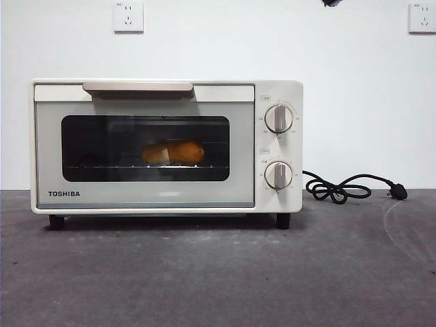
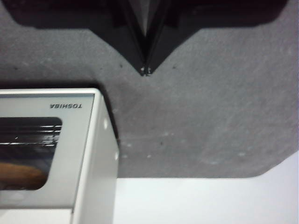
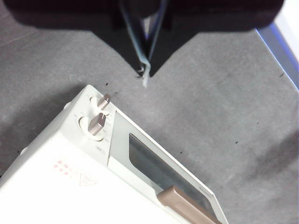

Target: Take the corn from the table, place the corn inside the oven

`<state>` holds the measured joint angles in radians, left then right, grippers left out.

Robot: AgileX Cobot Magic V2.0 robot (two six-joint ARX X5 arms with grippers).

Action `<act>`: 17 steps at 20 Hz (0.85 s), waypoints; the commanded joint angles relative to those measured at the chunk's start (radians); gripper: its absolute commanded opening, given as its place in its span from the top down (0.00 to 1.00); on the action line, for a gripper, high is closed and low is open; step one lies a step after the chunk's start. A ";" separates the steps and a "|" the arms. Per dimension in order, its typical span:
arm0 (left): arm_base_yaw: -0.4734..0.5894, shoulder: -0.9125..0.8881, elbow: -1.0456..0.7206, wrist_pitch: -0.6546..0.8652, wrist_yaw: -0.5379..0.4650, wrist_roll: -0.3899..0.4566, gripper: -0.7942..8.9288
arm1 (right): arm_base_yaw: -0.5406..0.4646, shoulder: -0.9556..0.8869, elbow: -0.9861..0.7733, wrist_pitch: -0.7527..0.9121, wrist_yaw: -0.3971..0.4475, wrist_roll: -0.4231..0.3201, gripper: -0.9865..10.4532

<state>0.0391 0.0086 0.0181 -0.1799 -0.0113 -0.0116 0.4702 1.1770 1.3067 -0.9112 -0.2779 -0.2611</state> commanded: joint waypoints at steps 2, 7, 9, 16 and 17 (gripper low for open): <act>0.002 -0.002 -0.007 0.012 0.016 0.016 0.92 | 0.000 0.005 -0.002 0.008 -0.001 0.006 0.91; 0.000 -0.002 -0.007 0.012 0.015 0.016 0.92 | 0.000 0.005 -0.002 0.008 -0.001 0.006 0.91; 0.001 -0.002 -0.007 0.012 0.015 0.016 0.92 | 0.000 0.005 -0.002 0.008 -0.001 0.006 0.91; 0.000 0.008 -0.007 0.012 0.015 0.016 0.92 | 0.000 0.005 -0.002 0.008 -0.001 0.006 0.91; 0.000 0.008 -0.007 0.012 0.015 0.016 0.92 | 0.000 0.005 -0.002 0.008 -0.001 0.006 0.91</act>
<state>0.0391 0.0158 0.0181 -0.1780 0.0002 -0.0074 0.4702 1.1770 1.3067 -0.9108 -0.2775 -0.2611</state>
